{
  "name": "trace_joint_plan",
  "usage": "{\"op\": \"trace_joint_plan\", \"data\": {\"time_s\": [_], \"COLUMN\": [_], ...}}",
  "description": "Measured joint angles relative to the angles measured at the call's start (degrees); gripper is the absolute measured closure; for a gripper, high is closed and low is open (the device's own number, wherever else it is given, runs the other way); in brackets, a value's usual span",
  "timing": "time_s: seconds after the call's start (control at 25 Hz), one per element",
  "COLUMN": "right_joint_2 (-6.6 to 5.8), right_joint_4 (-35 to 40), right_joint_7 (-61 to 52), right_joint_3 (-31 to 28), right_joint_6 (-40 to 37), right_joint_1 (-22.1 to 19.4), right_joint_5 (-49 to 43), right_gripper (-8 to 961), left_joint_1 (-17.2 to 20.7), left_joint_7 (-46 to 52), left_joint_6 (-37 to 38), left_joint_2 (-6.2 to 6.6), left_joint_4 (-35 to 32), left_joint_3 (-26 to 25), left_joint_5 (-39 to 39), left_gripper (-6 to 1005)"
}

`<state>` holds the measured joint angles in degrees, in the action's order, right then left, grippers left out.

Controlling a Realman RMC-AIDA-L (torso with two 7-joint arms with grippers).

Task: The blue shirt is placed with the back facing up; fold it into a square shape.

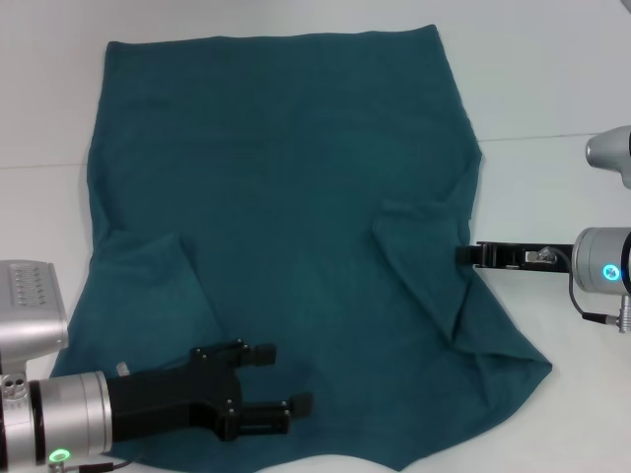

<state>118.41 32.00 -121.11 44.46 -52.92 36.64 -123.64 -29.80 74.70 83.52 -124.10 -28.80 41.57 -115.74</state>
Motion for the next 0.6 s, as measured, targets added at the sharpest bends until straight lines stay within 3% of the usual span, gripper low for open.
{"op": "trace_joint_plan", "data": {"time_s": [0.6], "right_joint_2": [0.22], "right_joint_4": [0.1], "right_joint_7": [0.2], "right_joint_3": [0.0], "right_joint_6": [0.0], "right_joint_1": [-0.1], "right_joint_5": [0.0], "right_gripper": [891], "left_joint_1": [0.0], "left_joint_7": [0.0], "left_joint_6": [-0.1], "left_joint_2": [0.0], "left_joint_4": [-0.1], "left_joint_3": [0.0], "left_joint_5": [0.0], "left_gripper": [77]}}
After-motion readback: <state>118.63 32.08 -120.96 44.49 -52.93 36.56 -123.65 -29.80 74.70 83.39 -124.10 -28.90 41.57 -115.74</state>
